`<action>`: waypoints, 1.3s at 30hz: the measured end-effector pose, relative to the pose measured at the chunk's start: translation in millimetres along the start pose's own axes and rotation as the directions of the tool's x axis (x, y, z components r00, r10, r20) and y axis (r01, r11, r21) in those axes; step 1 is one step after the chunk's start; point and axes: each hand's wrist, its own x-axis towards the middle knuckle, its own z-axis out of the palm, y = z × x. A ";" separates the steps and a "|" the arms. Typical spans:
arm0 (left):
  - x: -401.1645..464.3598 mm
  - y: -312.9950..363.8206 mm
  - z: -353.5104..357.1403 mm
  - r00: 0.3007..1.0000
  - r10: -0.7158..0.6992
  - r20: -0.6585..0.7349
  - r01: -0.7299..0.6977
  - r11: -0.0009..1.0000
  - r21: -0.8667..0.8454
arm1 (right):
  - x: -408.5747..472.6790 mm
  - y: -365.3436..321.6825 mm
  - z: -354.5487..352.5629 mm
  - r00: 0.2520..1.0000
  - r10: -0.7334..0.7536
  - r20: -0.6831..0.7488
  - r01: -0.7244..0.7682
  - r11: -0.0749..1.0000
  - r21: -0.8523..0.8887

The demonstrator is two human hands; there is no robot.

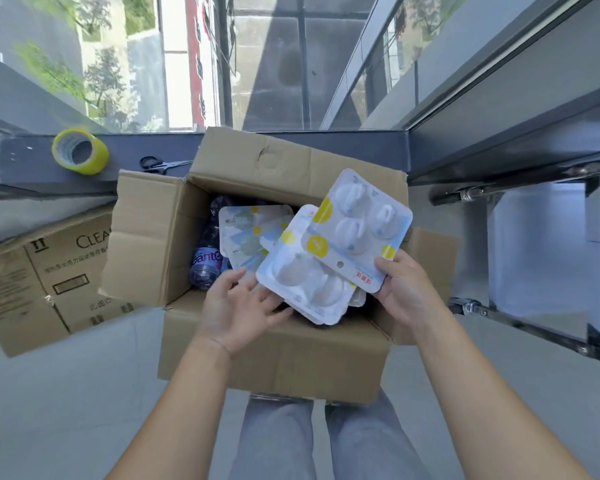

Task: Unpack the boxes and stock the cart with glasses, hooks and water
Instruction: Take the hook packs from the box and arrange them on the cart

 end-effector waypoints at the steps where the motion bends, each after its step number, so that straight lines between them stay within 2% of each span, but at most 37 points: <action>1: 0.3 8.7 4.6 0.999 0.011 -0.034 -0.009 0.997 0.083 | -4.2 -4.8 -6.4 0.999 0.018 0.037 -0.015 0.997 -0.075; 2: 2.1 14.8 13.3 0.999 0.005 -0.053 0.006 0.976 0.219 | -7.6 -7.4 -10.4 0.998 0.032 0.062 -0.024 0.991 -0.134; 4: 5.2 20.1 37.5 0.996 -0.058 -0.070 0.085 0.861 0.501 | -13.7 -10.3 -13.7 0.995 0.047 0.094 -0.028 0.981 -0.192; 6: 10.1 19.4 53.0 0.993 -0.069 -0.093 0.113 0.754 0.647 | -17.8 -14.4 -16.3 0.993 0.046 0.113 -0.026 0.984 -0.174; 8: 12.5 15.9 58.2 0.995 -0.018 -0.098 0.083 0.686 0.723 | -21.1 -17.9 -20.2 0.991 0.048 0.121 -0.029 0.988 -0.149; 11: 12.6 9.3 61.3 0.992 0.069 -0.104 0.031 0.671 0.741 | -24.7 -21.4 -22.4 0.993 0.071 0.091 -0.054 0.983 -0.175; 13: 14.1 8.8 55.3 0.973 0.172 -0.154 0.007 0.645 0.764 | -25.8 -28.9 -24.9 0.999 0.034 0.021 -0.027 0.958 -0.286; 15: 12.3 14.3 48.5 0.955 0.222 -0.197 0.024 0.603 0.797 | -27.3 -44.8 -34.1 0.998 -0.014 0.068 0.044 0.881 -0.471; 16: 10.1 18.2 46.5 0.954 0.216 -0.210 0.045 0.587 0.808 | -30.0 -56.7 -38.3 0.989 0.003 0.150 0.085 0.811 -0.578; 18: 4.6 26.0 45.0 0.963 0.152 -0.221 0.099 0.563 0.820 | -37.3 -85.7 -40.2 0.940 0.135 0.312 0.162 0.629 -0.761; 21: -1.0 30.3 48.5 0.976 0.093 -0.196 0.132 0.464 0.876 | -48.9 -130.6 -23.6 0.888 0.266 0.375 0.322 0.223 -0.920; 24: -5.3 26.2 57.8 0.985 0.082 -0.152 0.102 0.437 0.894 | -60.3 -152.0 9.7 0.859 0.353 0.371 0.404 -0.022 -0.914; 26: -7.7 20.7 68.6 0.994 0.039 -0.098 0.071 0.443 0.894 | -64.7 -144.8 36.8 0.852 0.442 0.280 0.431 -0.291 -0.854; 27: -9.4 17.6 74.9 0.997 0.021 -0.073 0.056 0.444 0.894 | -65.6 -136.2 47.3 0.861 0.453 0.232 0.429 -0.400 -0.810; 28: -11.5 14.1 81.5 0.999 0.001 -0.047 0.042 0.450 0.892 | -64.4 -125.2 55.0 0.870 0.444 0.213 0.425 -0.458 -0.781; 29: -13.9 11.6 87.3 1.000 -0.016 -0.025 0.030 0.443 0.896 | -61.7 -114.3 59.4 0.881 0.418 0.224 0.423 -0.480 -0.769; 31: -18.4 7.5 95.3 0.999 -0.037 0.010 0.005 0.407 0.913 | -54.0 -99.0 60.7 0.901 0.327 0.283 0.410 -0.435 -0.801; 34: -23.9 4.9 95.7 1.000 -0.004 0.006 -0.004 0.401 0.916 | -50.6 -90.7 56.9 0.915 0.138 0.378 0.402 -0.320 -0.858; 36: -23.7 5.1 89.1 1.000 -0.029 0.008 0.005 0.406 0.914 | -55.2 -85.8 51.2 0.899 0.028 0.437 0.431 -0.236 -0.871; 39: -24.4 1.5 90.3 0.990 -0.085 0.109 -0.076 0.319 0.945 | -66.0 -79.1 40.8 0.868 -0.105 0.485 0.482 -0.048 -0.875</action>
